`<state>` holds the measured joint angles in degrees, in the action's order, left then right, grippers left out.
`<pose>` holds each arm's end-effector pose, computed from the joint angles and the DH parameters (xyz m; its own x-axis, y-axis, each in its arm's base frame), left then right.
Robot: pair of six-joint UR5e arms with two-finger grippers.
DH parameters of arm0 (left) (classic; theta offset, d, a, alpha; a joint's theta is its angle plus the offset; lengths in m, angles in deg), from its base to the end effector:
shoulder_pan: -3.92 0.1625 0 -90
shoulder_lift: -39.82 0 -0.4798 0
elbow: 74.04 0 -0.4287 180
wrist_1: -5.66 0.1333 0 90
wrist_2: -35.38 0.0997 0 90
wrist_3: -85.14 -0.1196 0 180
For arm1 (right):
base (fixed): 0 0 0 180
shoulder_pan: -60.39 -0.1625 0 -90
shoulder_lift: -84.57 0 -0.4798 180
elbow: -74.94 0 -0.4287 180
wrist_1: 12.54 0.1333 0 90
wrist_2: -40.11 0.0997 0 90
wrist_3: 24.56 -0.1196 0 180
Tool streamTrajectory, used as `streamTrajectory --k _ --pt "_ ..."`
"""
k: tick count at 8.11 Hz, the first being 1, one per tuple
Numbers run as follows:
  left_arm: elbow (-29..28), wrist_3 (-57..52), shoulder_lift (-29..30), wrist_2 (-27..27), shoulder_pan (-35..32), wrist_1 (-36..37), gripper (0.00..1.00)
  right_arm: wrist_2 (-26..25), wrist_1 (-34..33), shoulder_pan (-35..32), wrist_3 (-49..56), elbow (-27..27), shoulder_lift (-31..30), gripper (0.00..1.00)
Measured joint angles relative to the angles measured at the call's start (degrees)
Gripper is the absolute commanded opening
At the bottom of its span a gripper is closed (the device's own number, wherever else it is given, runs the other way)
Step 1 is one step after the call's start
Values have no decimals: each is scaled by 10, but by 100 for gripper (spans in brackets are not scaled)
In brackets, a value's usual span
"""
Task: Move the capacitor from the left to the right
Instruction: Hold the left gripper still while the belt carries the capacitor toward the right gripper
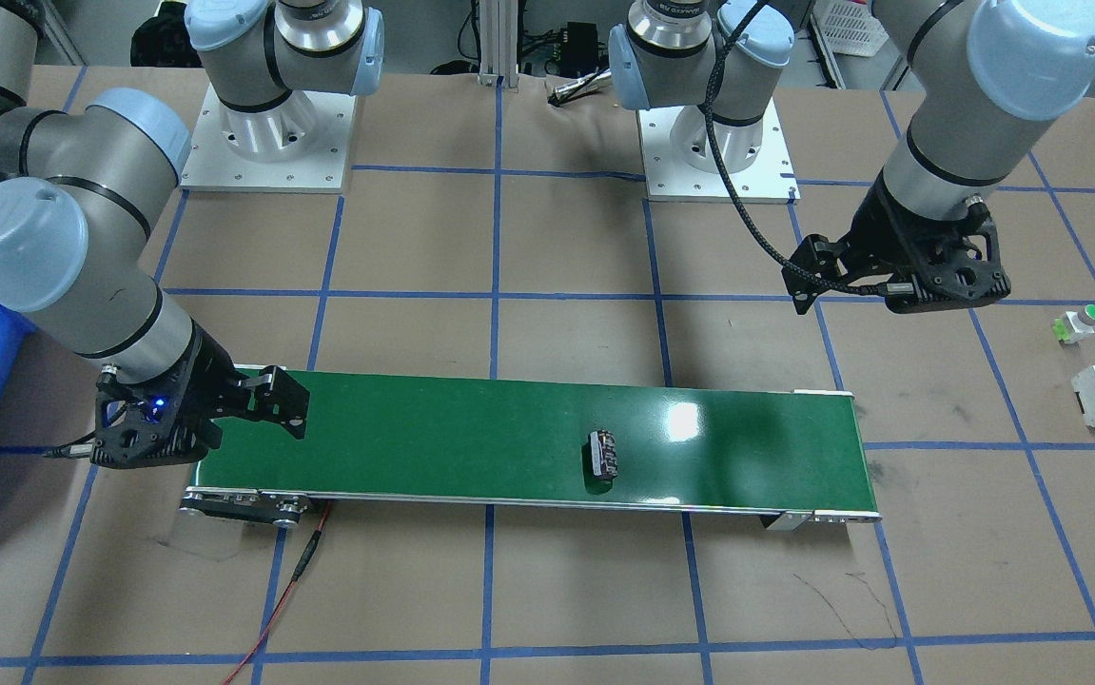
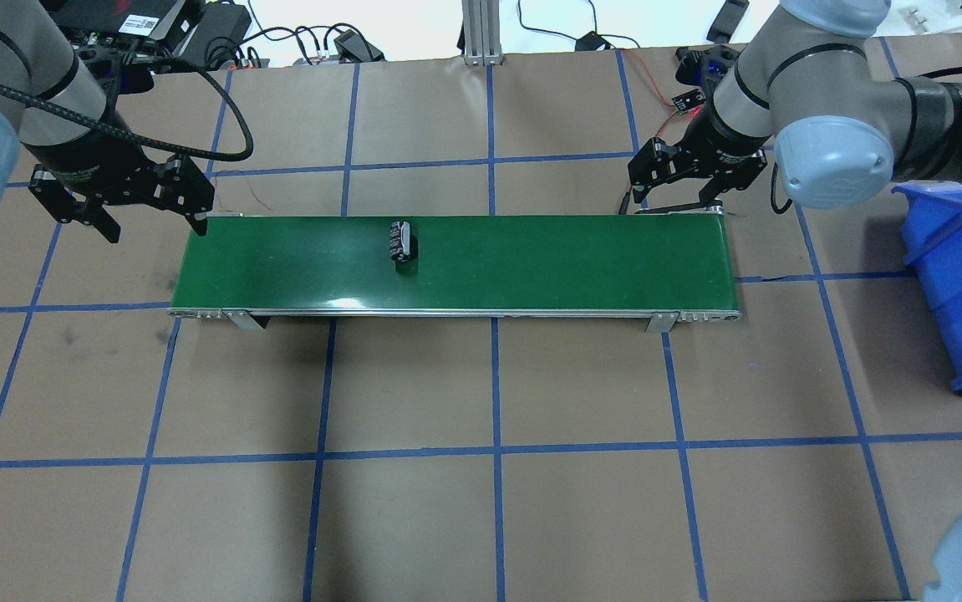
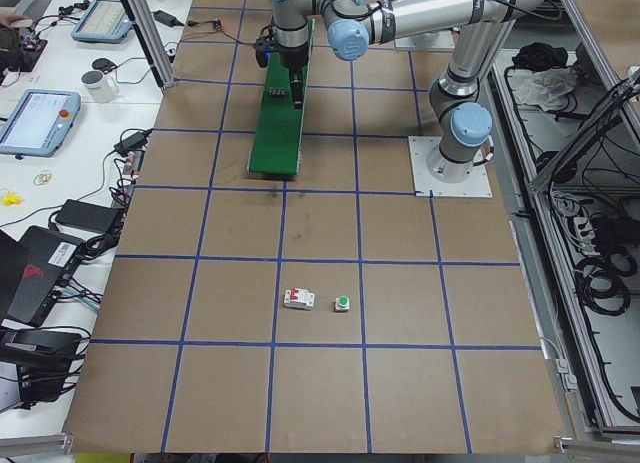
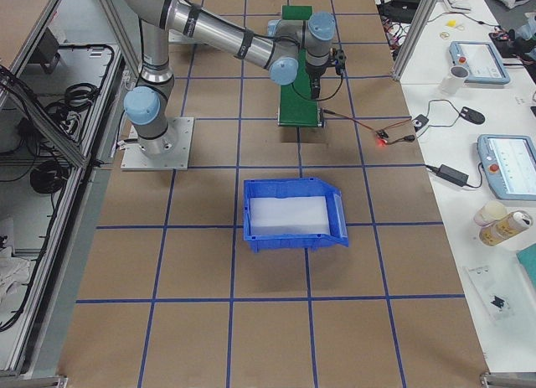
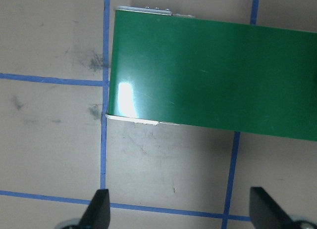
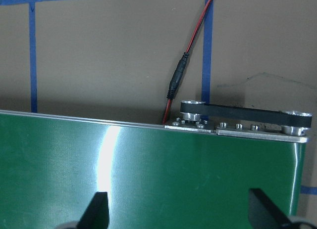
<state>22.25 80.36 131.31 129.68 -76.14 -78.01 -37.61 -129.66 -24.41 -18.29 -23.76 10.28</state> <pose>-0.0303 -0.5473 0.4624 -0.9935 -0.0876 -0.0726 -0.0901 0.9954 0.0315 0.1014 -0.6372 0.3352 -0.9781 -0.0306 -0.2060 -0.0164 0.9974 -0.0702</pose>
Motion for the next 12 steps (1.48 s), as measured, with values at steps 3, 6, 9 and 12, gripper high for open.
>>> streamTrajectory --k 3,6,9,12 --pt "-1 8 0 0 0 9 100 4 6 0 28 -4 4 100" --pt "-2 11 0 -2 0 15 100 -1 7 0 48 -13 5 100" --pt "-4 12 6 -5 -1 19 100 -3 6 0 44 -16 19 100" --pt "-4 13 9 -29 -4 24 100 -4 5 0 26 -17 24 100"
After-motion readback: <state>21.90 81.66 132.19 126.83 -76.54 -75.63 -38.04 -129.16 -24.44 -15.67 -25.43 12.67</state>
